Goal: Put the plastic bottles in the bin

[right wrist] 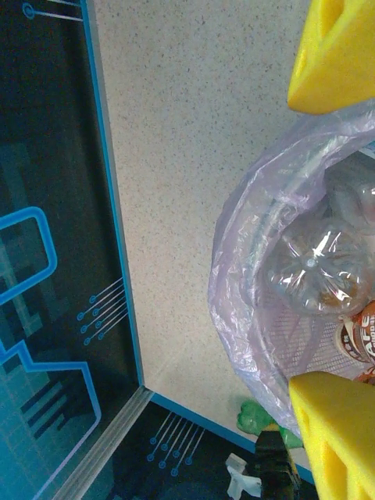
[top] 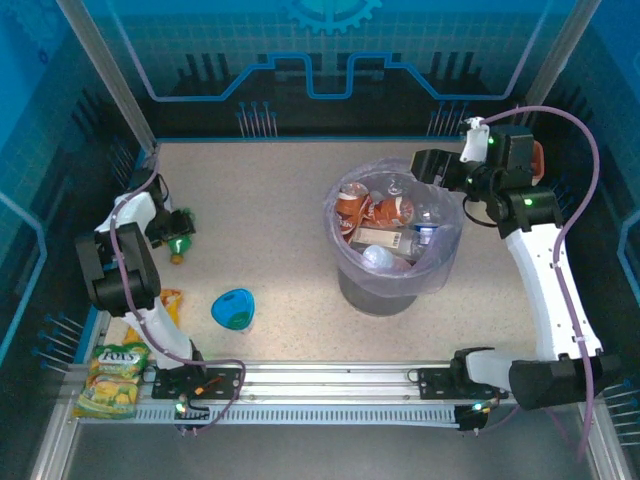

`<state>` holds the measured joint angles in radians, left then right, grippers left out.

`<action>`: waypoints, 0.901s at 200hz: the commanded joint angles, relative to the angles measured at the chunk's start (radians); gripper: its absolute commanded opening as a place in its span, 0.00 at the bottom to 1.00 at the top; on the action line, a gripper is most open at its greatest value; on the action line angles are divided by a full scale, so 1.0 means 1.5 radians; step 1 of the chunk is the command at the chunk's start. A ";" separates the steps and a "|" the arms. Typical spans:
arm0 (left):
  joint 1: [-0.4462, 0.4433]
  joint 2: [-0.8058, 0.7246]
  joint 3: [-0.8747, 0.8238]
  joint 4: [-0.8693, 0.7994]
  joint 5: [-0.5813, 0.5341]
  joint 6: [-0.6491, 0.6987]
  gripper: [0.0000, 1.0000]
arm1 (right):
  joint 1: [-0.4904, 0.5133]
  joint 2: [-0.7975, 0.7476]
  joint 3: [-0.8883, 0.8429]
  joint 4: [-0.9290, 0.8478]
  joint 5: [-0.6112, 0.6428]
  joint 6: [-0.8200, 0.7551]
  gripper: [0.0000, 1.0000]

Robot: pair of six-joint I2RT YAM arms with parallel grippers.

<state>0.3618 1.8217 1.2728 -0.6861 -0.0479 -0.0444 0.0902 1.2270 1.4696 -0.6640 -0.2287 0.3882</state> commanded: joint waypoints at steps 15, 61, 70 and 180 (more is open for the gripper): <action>-0.002 0.009 0.011 -0.006 0.016 -0.002 0.52 | -0.013 -0.015 -0.010 0.000 -0.010 0.005 0.86; -0.018 -0.039 -0.003 -0.002 0.036 -0.008 0.43 | -0.012 -0.020 -0.010 0.004 -0.014 0.005 0.86; -0.025 -0.058 -0.009 0.000 0.035 -0.010 0.42 | -0.013 -0.022 -0.013 0.011 -0.014 0.008 0.85; -0.260 -0.436 -0.010 0.119 0.248 -0.118 0.39 | 0.082 0.067 0.117 0.001 -0.134 0.009 0.86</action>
<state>0.0494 1.2541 1.2438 -0.6220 0.1722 -0.1463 0.1352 1.2854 1.5455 -0.6548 -0.3687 0.4141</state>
